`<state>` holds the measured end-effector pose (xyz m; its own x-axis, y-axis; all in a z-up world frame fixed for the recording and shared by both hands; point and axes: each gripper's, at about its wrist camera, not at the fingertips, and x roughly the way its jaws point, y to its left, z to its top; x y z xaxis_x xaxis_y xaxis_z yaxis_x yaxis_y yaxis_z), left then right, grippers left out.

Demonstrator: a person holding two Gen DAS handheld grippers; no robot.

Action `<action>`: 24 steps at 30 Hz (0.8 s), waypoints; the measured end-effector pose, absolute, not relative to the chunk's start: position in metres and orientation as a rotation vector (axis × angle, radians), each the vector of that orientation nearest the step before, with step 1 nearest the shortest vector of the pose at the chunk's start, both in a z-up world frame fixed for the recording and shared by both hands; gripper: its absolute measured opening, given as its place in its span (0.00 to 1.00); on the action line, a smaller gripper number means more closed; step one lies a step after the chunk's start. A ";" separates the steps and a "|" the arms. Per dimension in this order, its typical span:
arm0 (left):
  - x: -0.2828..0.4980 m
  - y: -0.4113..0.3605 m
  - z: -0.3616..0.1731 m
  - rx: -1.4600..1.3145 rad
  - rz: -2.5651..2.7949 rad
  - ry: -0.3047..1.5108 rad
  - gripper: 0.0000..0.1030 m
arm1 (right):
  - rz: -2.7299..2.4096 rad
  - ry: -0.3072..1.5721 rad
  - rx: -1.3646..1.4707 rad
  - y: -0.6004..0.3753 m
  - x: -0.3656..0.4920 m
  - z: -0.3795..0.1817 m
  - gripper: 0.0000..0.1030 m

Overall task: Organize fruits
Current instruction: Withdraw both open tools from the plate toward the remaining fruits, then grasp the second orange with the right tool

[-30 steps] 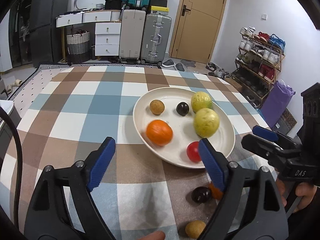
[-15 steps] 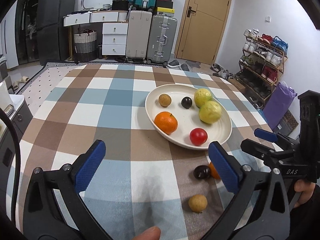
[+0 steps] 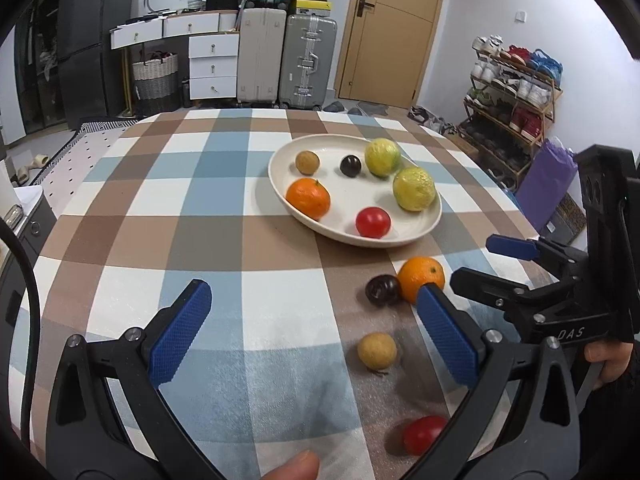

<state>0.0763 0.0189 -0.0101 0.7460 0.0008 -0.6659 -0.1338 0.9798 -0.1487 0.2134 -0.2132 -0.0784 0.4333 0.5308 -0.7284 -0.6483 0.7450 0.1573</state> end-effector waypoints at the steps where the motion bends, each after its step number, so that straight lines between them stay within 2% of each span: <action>1: 0.076 0.017 -0.011 -0.182 0.056 0.734 0.99 | 0.740 0.858 -0.170 -0.211 0.212 -0.080 1.00; 16: 0.079 0.022 -0.022 -0.159 0.045 0.784 0.99 | 0.751 0.886 -0.313 -0.188 0.202 -0.096 0.96; 21: 0.080 0.031 -0.025 -0.187 0.050 0.790 0.99 | 0.766 0.891 -0.348 -0.178 0.199 -0.100 0.87; 24: 0.080 0.034 -0.026 -0.195 0.046 0.792 0.99 | 0.780 0.897 -0.360 -0.172 0.199 -0.102 0.77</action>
